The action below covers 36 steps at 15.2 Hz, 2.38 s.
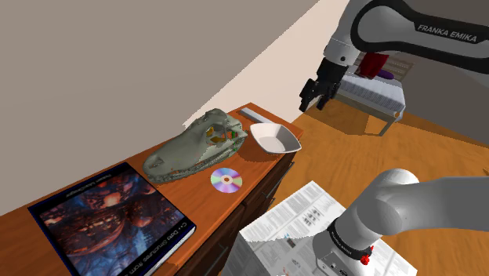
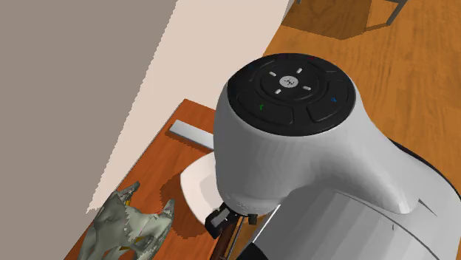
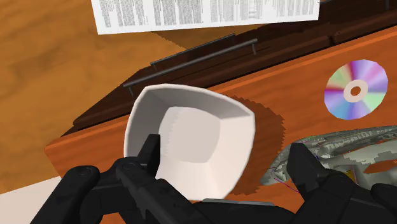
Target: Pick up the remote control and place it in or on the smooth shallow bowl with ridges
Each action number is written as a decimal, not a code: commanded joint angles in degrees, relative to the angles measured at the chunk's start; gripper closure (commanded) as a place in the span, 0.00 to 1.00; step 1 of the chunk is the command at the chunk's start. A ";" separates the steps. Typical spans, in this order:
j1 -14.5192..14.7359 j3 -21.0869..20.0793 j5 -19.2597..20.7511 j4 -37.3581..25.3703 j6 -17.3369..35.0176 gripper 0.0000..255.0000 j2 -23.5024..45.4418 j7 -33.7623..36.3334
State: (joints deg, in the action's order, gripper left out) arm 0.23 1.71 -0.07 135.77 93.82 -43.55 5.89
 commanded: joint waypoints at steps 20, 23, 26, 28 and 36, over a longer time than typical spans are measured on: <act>-0.20 9.31 -0.37 -14.50 23.10 0.00 38.82 -17.38; -0.54 9.93 -1.83 -19.37 24.72 0.00 45.64 -20.22; -1.22 10.12 -3.42 -24.98 25.67 0.00 52.55 -22.91; -1.78 10.09 -4.45 -29.15 25.92 0.00 57.21 -24.57; -3.30 9.39 -6.50 -36.93 28.08 0.00 67.58 -27.49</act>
State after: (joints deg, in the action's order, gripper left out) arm -3.02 11.15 -6.45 98.71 121.24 23.53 -21.48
